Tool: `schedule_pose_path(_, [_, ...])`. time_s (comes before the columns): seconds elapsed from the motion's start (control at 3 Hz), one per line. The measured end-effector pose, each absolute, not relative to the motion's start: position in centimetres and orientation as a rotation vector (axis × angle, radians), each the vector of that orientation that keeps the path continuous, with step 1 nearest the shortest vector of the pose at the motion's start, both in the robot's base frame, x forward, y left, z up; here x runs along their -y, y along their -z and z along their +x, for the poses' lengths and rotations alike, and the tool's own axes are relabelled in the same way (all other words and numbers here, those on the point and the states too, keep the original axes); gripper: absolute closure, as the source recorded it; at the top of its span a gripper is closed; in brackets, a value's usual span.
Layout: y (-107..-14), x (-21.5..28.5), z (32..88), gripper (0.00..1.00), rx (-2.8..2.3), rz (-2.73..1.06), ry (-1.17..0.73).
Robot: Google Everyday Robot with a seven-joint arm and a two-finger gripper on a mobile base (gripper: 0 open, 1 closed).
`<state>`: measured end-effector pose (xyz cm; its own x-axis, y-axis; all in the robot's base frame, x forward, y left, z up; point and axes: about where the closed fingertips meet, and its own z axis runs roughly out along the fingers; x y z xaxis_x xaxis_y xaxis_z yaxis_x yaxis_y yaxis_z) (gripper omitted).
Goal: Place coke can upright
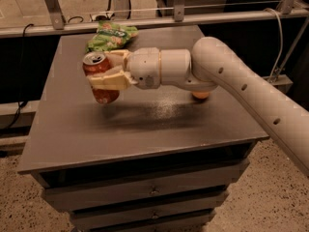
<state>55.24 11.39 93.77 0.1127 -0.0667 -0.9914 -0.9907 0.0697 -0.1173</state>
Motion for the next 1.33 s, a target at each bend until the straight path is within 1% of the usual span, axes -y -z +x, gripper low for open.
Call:
schedule_pose_path(0.33, [-92.4,-11.8,54.6,1.0,-1.196,-1.233,-1.08])
schedule_pose_path(0.67, [-91.4,-11.9,54.1,0.82,-1.19,-1.225,-1.105])
schedule_pose_path(1.33, [-89.9,-11.7,53.4,0.36,-1.194,-1.215,-1.13])
